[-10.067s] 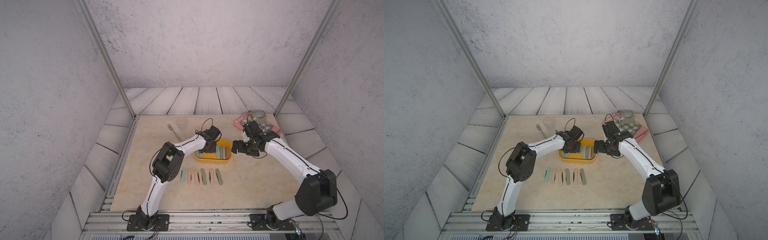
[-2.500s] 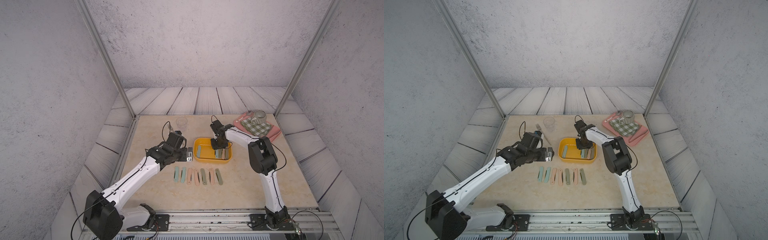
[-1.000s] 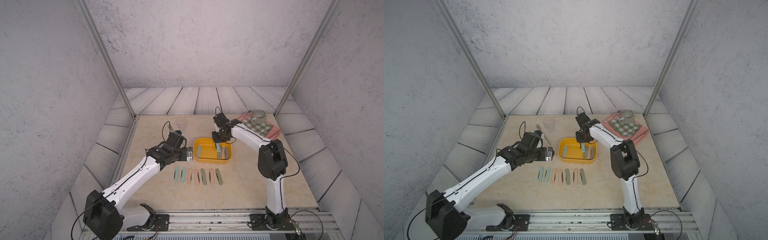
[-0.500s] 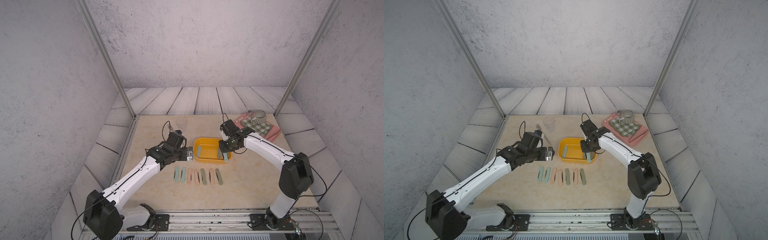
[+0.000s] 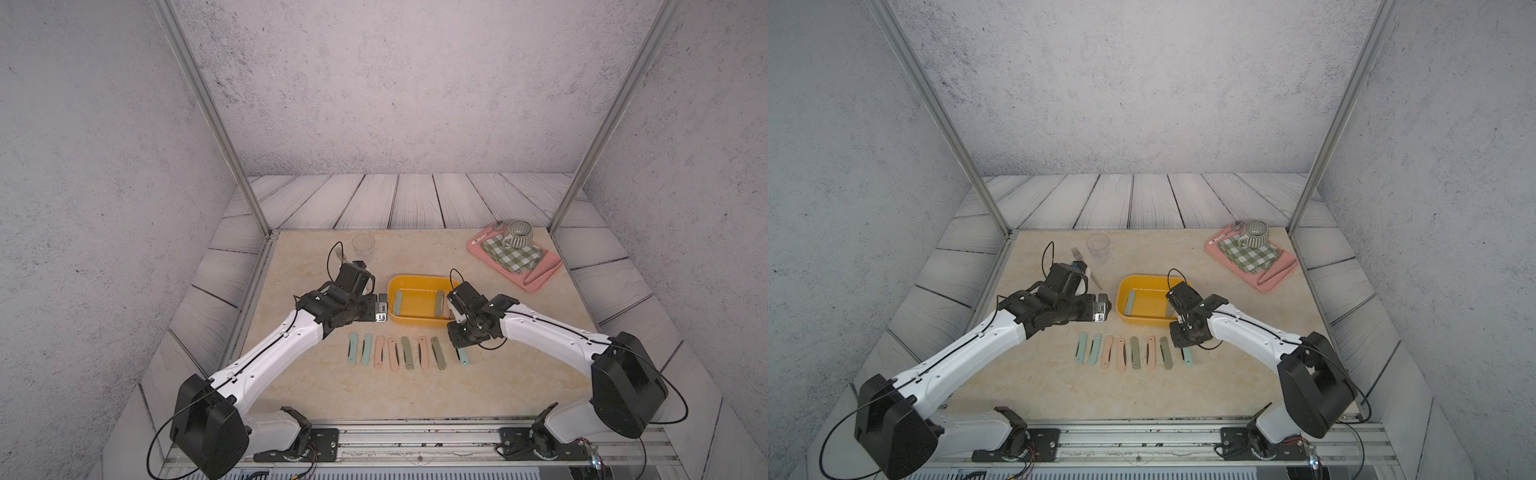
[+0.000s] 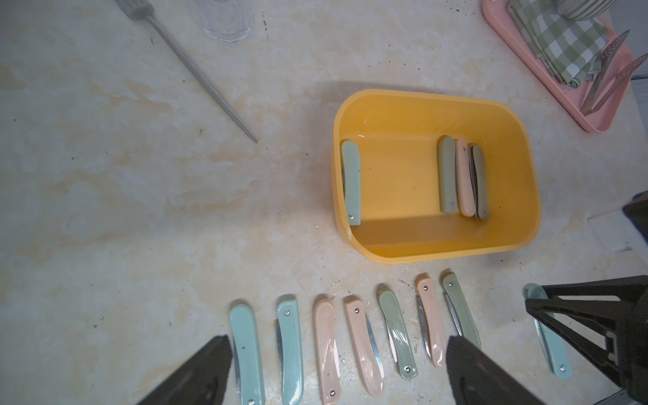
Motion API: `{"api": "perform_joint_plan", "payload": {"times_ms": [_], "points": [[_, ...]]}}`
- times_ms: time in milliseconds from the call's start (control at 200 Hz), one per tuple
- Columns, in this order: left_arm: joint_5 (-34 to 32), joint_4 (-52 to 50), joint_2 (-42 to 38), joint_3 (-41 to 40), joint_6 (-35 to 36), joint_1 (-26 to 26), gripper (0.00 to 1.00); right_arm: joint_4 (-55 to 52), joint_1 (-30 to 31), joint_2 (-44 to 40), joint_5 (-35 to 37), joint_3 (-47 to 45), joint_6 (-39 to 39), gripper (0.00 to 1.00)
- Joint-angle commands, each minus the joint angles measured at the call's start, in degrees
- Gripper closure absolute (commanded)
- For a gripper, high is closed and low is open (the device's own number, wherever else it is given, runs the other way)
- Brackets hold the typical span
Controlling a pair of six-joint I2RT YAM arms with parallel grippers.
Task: Take the fruit knife out of the storage box
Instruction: Place the fruit knife at the center of the board.
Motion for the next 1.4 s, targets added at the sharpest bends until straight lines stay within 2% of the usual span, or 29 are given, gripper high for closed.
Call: {"api": "perform_joint_plan", "payload": {"times_ms": [0,270,881,1396], "points": [[0.74,-0.47,0.62,1.62,-0.16,0.51,0.01,5.79,0.33,-0.02,2.6,-2.23,2.01,0.9],[1.1,-0.7,1.06,1.91,-0.02,0.51,0.01,11.12,0.26,4.27,2.68,-4.07,4.03,0.89],[1.08,-0.44,2.33,2.4,0.13,0.51,0.01,12.87,0.41,8.91,0.73,-3.85,5.11,0.88],[0.75,0.13,2.39,2.16,-0.43,0.51,0.01,11.21,0.41,8.25,1.0,-3.26,4.73,0.61]]}}
